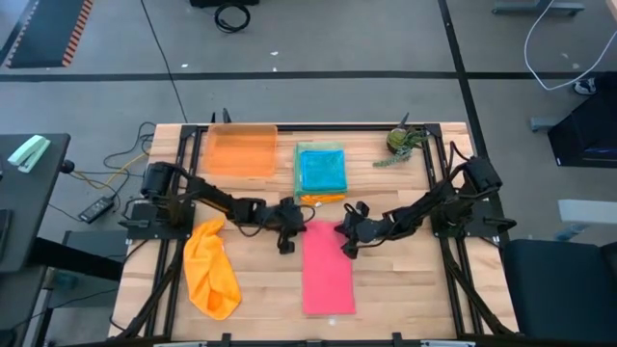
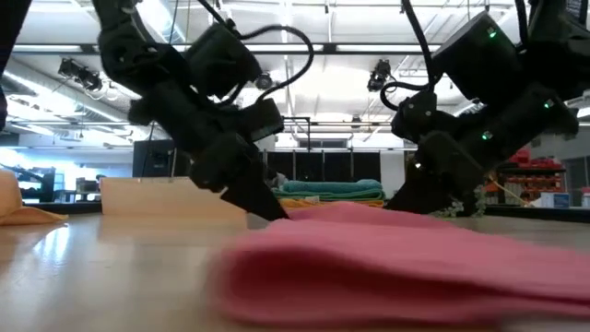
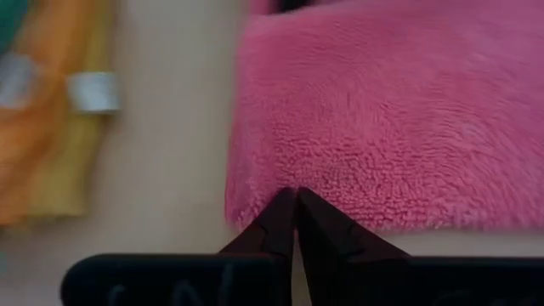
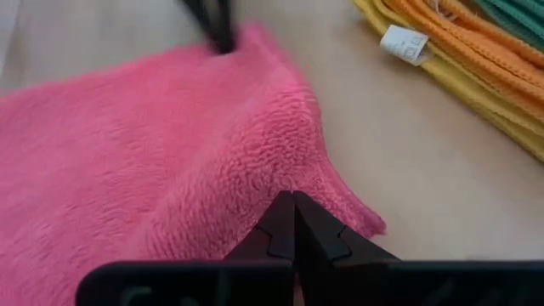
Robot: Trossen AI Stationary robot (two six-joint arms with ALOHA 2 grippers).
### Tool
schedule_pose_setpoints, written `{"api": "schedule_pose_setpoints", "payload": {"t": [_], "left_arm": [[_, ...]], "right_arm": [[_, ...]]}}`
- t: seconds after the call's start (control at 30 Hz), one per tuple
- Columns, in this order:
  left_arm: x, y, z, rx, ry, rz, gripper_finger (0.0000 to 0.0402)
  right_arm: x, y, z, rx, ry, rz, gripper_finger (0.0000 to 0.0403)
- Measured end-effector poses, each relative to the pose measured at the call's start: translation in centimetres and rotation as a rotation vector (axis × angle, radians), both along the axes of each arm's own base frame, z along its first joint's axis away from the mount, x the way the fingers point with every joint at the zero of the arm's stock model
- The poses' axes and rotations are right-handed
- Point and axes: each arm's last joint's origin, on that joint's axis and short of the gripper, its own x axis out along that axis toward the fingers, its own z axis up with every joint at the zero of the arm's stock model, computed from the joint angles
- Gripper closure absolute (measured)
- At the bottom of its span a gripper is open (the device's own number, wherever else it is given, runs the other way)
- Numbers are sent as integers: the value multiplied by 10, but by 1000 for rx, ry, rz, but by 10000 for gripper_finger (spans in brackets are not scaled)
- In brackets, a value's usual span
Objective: Fold microfiber towels
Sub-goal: Fold the pink towel
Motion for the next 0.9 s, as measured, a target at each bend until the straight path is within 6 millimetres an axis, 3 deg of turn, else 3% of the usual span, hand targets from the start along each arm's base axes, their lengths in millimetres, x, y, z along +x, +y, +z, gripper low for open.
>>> {"api": "schedule_pose_setpoints", "payload": {"t": [0.2,0.37,0.5,0.67,0.83,0.9], "left_arm": [[5,27,3,27,-5,63,377],[13,31,12,8,-29,23,371],[15,27,27,11,-3,-14,373],[13,18,65,48,-10,-69,380],[7,-6,102,43,-96,-142,375],[0,-21,104,30,-87,-197,369]], "right_arm": [[-2,-10,6,9,15,-63,398],[-7,-13,16,-17,32,-39,398],[-11,-14,38,-19,-11,-25,398],[-21,-9,65,10,-61,20,398],[-32,19,84,60,-142,135,398],[-36,37,87,93,-168,188,398]]}}
